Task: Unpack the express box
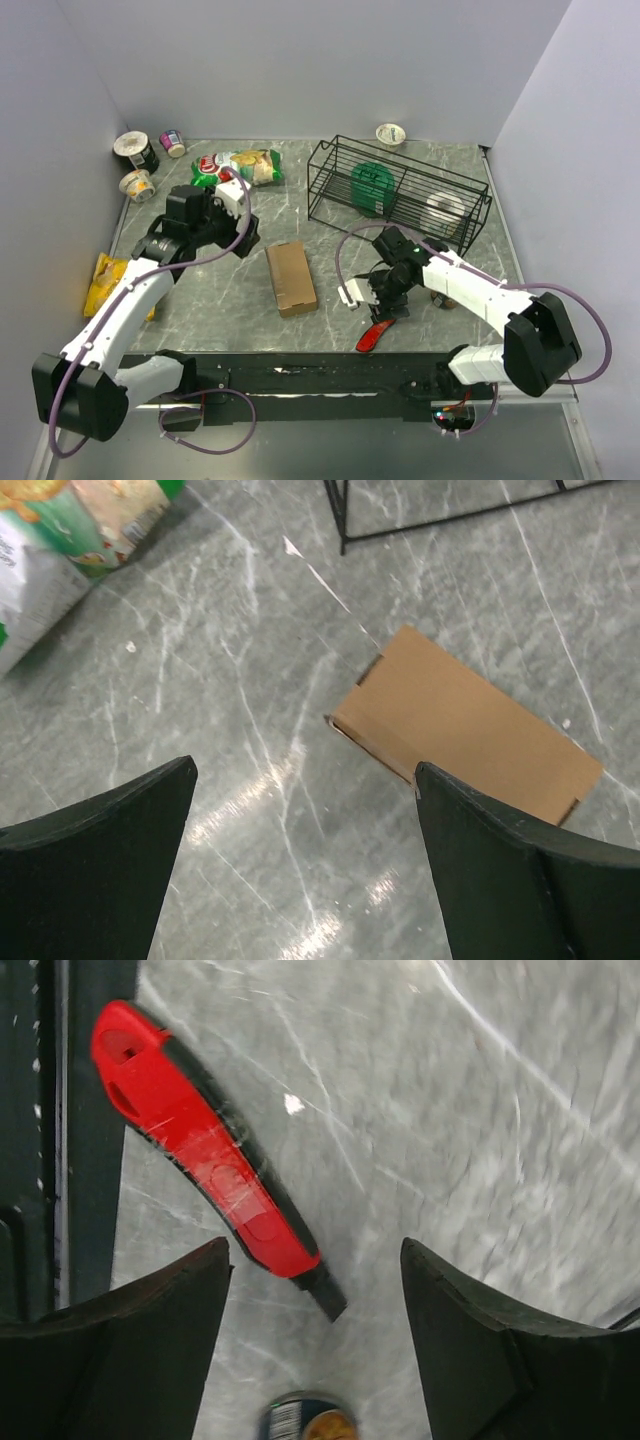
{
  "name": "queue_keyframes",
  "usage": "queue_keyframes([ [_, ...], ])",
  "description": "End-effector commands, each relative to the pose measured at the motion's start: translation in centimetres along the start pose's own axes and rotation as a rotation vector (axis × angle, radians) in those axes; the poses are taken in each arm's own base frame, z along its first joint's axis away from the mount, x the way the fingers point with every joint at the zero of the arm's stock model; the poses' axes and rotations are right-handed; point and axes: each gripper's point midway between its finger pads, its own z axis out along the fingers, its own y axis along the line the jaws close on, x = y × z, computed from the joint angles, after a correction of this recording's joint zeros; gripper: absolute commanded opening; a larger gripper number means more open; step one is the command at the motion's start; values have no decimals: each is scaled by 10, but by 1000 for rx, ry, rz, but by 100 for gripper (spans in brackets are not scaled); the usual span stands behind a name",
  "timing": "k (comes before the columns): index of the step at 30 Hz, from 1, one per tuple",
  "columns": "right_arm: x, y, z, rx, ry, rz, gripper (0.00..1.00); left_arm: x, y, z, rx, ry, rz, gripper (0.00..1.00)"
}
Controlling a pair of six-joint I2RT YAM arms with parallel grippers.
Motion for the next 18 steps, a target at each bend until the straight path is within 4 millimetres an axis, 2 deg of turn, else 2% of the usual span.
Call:
queue_keyframes([
  [1,-8,14,2,-71,-25,-225,76,3,-6,-11,-29,2,37,96],
  [3,-5,22,5,-125,-20,-253,76,6,-3,-10,-58,14,39,96],
  [8,-2,33,14,-200,-7,-334,76,-11,-2,-15,-88,-33,19,96],
  [13,0,40,28,-243,-7,-397,76,-14,-2,-15,-87,-31,14,96],
  [18,1,21,45,-185,15,-438,65,-13,1,-15,-104,-32,17,96],
])
